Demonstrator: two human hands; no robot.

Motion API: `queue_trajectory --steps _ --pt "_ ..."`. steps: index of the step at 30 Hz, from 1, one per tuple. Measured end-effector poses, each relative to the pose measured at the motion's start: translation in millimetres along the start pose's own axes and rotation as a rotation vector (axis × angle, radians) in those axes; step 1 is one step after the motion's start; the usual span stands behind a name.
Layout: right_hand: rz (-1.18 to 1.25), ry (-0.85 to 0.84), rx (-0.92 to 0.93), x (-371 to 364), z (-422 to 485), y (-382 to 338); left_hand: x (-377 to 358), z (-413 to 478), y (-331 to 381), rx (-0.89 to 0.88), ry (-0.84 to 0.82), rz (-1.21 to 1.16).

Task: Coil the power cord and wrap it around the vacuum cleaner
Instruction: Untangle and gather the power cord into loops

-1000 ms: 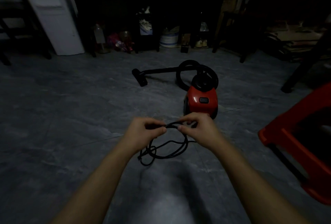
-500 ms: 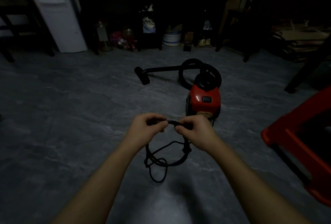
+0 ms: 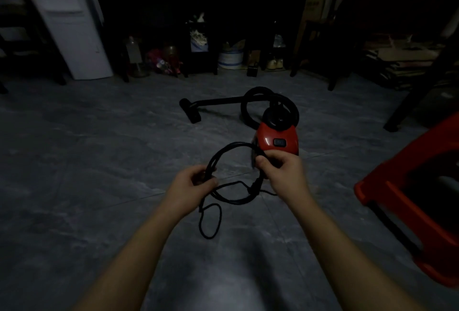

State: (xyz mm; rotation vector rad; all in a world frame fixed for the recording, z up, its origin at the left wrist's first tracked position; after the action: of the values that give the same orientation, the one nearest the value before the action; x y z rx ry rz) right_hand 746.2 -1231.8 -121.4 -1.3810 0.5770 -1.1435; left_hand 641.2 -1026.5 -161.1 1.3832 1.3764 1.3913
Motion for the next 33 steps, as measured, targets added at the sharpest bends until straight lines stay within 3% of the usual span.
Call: queue_trajectory --steps 8,13,24,29,33 --pt "-0.207 -0.117 -0.122 -6.5 3.6 20.3 7.2 0.5 7.3 -0.055 0.079 -0.11" --pt "-0.13 -0.153 -0.195 -18.2 3.2 32.5 13.3 -0.1 13.4 -0.08 0.154 -0.213" --pt "0.198 -0.062 -0.229 -22.5 -0.2 25.7 4.3 0.0 15.1 -0.03 0.059 -0.296" --pt "0.171 -0.044 -0.19 -22.1 -0.1 19.9 6.7 1.0 4.0 0.02 0.037 -0.232" --pt "0.001 -0.002 -0.139 -13.0 2.4 21.4 11.8 -0.4 -1.1 0.014 0.056 -0.203"
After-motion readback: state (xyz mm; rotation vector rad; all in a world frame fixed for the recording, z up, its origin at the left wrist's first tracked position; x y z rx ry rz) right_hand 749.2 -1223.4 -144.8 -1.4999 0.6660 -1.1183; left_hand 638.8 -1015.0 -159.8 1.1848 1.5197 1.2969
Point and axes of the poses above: each hand's wrist, its own z-axis towards the middle knuckle, its own x-axis out of the back of the hand, y = z × x, the point moved 7 cm from there along z, towards the middle knuckle, and after that the axes turned 11 degrees about -y, right-handed, at the moved point
